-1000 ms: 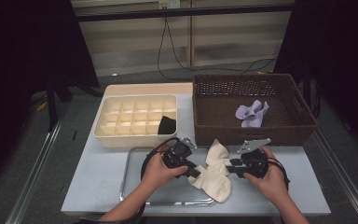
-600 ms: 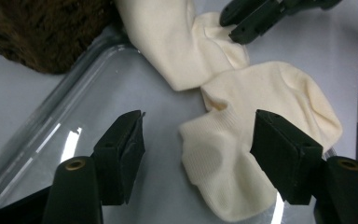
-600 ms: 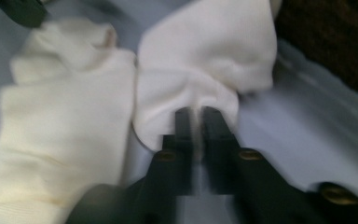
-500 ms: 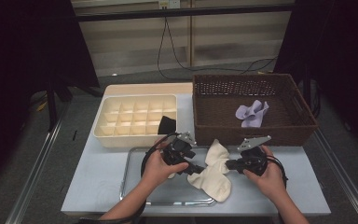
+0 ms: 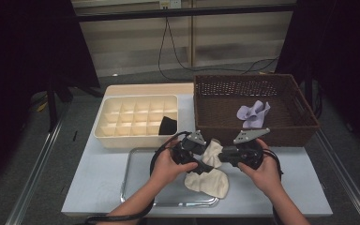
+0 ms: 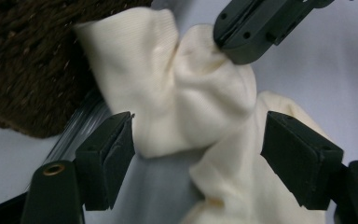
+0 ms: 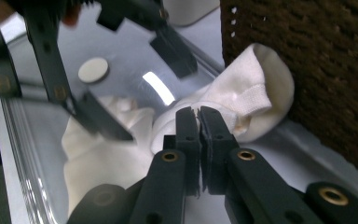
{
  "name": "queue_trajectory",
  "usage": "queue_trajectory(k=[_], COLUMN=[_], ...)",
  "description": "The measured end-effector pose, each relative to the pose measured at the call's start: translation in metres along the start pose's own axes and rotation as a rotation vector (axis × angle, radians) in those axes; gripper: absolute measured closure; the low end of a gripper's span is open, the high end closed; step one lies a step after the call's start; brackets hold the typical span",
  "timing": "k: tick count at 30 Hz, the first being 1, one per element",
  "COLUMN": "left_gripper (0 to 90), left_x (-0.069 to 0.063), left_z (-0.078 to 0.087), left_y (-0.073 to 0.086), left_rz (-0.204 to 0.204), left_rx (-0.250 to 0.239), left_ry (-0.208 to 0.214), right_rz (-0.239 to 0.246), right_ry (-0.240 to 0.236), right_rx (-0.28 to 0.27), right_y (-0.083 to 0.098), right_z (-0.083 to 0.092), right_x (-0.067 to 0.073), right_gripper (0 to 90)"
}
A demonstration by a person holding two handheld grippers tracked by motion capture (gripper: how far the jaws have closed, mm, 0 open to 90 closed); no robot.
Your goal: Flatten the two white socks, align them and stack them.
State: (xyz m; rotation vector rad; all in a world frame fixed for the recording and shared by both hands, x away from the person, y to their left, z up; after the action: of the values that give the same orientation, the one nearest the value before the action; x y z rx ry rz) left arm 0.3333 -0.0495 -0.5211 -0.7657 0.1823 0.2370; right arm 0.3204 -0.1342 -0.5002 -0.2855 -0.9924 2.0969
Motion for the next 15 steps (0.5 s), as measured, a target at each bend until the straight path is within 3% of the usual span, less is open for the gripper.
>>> queue_trajectory(k=[2,5,8,9,10,11,13,15], left_gripper=[31.0,48.2,69.3,74.7,78.1,80.4,81.8,81.9], left_x=[0.001,0.003,0.007,0.008,0.009,0.010,0.011,0.011], left_z=[-0.001,0.000,0.002,0.003,0.005,0.007,0.011,0.014], left_y=[-0.001,0.002,0.007,0.009,0.010,0.013,0.014,0.014], left_rz=[-0.007,-0.010,0.029,0.058,0.082,0.090,0.116,0.136], left_rx=[-0.012,0.004,0.020,0.012,0.009,0.021,0.014,-0.008], left_ry=[-0.007,-0.015,-0.025,-0.022,-0.020,-0.014,-0.014,0.011], right_rz=[0.015,0.017,0.018,0.010,0.006,0.011,0.007,0.006], right_ry=[-0.004,-0.027,-0.029,-0.030,-0.019,-0.004,0.014,0.048], right_rx=[0.010,0.009,0.002,0.005,0.001,0.006,0.007,0.031], right_y=[-0.005,-0.010,-0.014,-0.014,-0.014,-0.014,-0.011,-0.005], right_z=[-0.003,-0.009,-0.016,-0.017,-0.019,-0.019,-0.018,-0.019], right_x=[0.002,0.010,0.013,0.014,0.012,0.010,0.004,-0.005], right_gripper=[87.5,87.4,85.1,78.2,73.3,74.2,71.2,67.9])
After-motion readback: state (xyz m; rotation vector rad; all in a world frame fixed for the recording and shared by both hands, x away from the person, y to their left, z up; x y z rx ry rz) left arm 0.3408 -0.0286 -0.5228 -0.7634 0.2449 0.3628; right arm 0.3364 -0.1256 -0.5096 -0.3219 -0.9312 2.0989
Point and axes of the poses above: each handheld gripper's, and its own axes: z roughly backward along the jaws, y roughly out of its underside, x roughly to its left, the point moved 10 cm from there along -z, roughly forward along the jaws, and after that the axes turned 6 degrees about y, right-handed, at the moved point
